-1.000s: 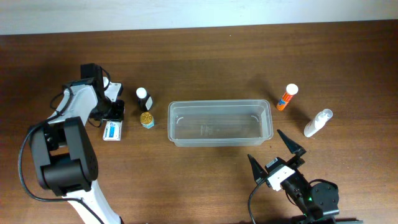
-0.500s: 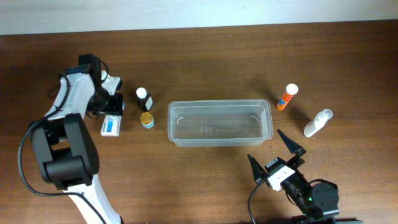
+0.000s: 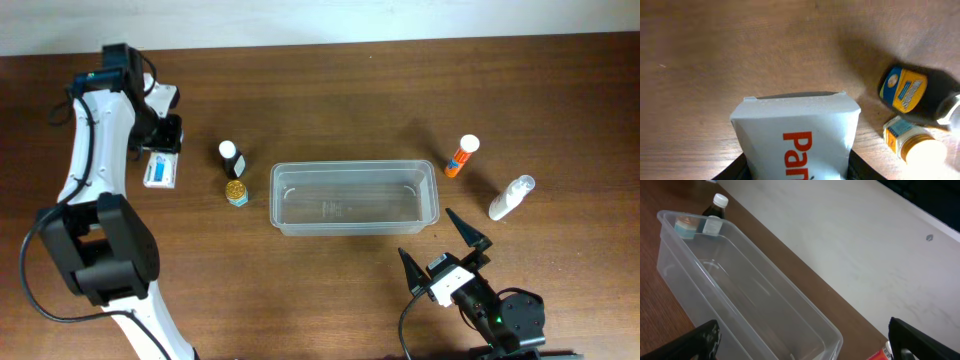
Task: Pack container
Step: 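Lift the Panadol box and carry it over the clear container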
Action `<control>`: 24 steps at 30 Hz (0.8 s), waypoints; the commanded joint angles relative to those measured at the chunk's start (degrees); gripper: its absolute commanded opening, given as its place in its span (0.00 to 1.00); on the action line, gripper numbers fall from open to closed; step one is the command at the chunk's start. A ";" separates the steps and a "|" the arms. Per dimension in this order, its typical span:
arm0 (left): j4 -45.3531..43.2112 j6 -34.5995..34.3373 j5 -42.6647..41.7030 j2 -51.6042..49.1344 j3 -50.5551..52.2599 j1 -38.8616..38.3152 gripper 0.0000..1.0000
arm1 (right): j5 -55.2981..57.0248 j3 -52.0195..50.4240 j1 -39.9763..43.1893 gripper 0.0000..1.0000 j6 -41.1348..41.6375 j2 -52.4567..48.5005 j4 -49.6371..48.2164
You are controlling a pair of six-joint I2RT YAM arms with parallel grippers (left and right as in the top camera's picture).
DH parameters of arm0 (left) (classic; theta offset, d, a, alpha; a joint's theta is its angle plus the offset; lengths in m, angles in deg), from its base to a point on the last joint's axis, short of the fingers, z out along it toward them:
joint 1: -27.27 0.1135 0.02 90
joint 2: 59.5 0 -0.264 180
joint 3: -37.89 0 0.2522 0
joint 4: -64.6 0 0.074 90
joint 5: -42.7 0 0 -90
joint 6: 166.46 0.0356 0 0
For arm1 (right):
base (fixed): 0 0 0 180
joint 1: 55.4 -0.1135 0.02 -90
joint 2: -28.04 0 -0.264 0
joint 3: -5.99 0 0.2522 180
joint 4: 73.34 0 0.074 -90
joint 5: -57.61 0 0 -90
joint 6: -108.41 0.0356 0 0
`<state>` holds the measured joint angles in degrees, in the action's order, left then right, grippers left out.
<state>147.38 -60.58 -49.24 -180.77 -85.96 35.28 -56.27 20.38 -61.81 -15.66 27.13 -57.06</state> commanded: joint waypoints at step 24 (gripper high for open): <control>-0.46 16.48 -7.65 14.38 -3.43 -23.69 0.42 | 0.33 -0.31 0.44 0.98 0.39 0.55 0.28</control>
<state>146.13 -50.26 -52.71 -167.48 -88.60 14.87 -56.27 20.38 -61.81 -15.68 27.13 -57.06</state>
